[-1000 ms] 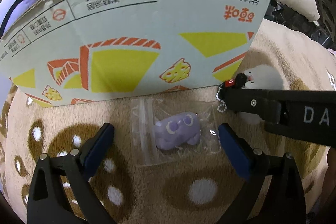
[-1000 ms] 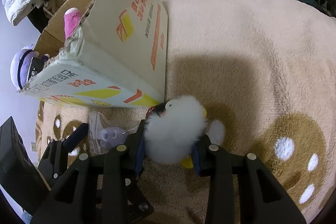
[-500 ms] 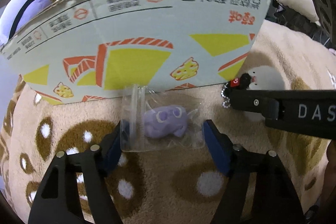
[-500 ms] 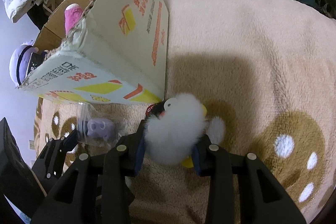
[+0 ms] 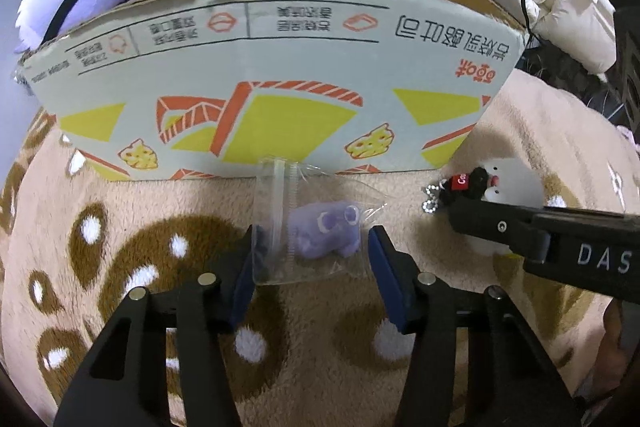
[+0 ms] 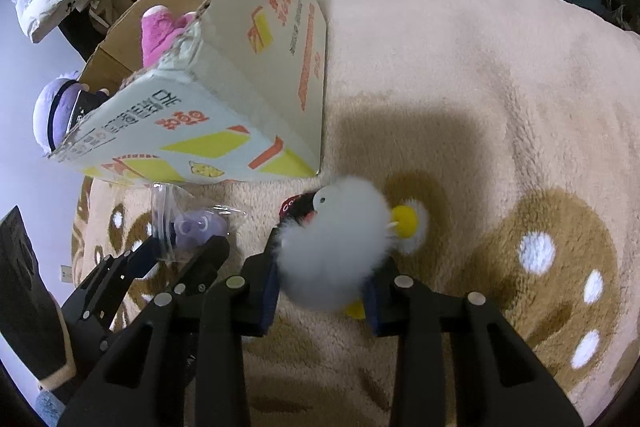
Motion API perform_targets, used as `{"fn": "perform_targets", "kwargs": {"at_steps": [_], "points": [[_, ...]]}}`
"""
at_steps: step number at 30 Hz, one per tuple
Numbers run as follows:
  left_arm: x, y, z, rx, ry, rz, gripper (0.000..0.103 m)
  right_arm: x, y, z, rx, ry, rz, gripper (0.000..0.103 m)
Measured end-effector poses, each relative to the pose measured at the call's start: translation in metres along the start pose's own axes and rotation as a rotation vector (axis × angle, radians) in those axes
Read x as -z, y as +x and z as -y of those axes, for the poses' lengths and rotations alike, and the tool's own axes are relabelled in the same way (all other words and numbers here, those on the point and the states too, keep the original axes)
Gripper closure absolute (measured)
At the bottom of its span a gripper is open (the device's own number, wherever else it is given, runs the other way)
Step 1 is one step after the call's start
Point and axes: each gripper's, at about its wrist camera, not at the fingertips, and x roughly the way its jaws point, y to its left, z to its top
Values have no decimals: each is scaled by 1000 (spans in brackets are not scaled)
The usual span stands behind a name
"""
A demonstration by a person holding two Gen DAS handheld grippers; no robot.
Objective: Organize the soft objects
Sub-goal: 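Grasp the bagged purple toy with the left tool while the right tool grasps the white chick plush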
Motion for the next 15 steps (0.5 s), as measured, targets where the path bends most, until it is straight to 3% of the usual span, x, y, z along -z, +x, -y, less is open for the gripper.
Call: {"fn": "perform_targets", "kwargs": {"at_steps": [15], "points": [[4, 10, 22, -31, 88, -24, 35, -3, 3, -4, 4, -2, -7, 67]]}}
